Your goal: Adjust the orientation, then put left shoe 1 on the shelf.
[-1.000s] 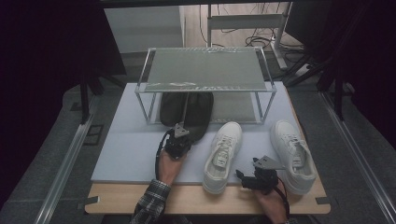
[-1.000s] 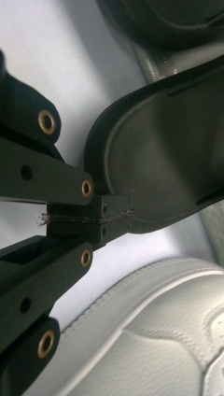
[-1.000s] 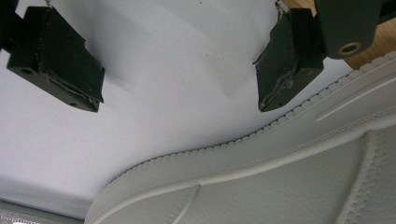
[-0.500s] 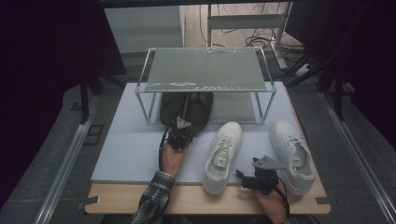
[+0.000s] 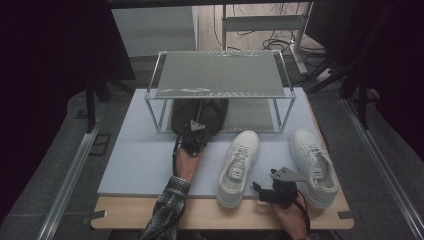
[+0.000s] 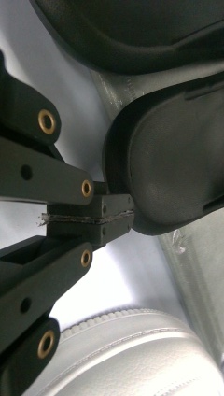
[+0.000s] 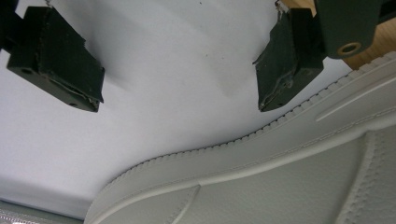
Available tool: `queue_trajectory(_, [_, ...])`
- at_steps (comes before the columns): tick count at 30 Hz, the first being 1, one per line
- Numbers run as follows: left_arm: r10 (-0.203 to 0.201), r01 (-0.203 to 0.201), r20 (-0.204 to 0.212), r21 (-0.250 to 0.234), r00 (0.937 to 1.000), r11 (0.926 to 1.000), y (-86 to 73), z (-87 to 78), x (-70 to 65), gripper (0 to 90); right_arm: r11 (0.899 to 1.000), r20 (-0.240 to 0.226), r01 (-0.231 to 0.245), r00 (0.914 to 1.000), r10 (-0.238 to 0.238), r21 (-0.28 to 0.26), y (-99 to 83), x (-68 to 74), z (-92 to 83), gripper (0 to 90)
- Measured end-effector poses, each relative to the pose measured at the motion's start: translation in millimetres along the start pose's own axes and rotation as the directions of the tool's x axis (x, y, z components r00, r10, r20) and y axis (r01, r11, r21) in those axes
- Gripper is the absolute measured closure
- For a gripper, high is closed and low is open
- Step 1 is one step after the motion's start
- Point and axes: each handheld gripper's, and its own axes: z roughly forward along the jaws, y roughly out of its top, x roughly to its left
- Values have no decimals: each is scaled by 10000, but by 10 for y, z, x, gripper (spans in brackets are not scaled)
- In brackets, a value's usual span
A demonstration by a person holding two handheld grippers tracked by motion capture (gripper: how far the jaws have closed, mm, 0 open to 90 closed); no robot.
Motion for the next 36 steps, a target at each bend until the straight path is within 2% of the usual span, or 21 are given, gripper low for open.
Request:
queue_trajectory(4, [-83, 84, 111, -91, 9999, 9999, -3, -17, -2, 893, 10000, -7, 1, 10000, -1, -1, 0, 0, 0, 157])
queue_trajectory(11, [298, -290, 318, -263, 9990, 9992, 16, -135, -81, 877, 10000, -3, 3, 10000, -3, 0, 0, 1, -1, 157])
queue_trajectory(16, [413, -398, 431, -347, 9982, 9986, -1, -209, -97, 837, 10000, -2, 3, 10000, -3, 0, 0, 1, 0, 157])
queue_trajectory(25, [437, -421, 519, -306, 9977, 9986, -85, -297, -103, 695, 10000, -12, -6, 10000, 6, 0, 0, -1, -1, 157])
queue_trajectory(30, [472, -452, 639, -318, 9968, 9985, -152, -399, -98, 626, 10000, -18, -12, 10000, 12, 0, 0, -2, -1, 157])
queue_trajectory(36, [615, -590, 793, -335, 9949, 9977, -221, -476, -111, 541, 10000, -24, -13, 10000, 13, 3, 0, -3, -1, 156])
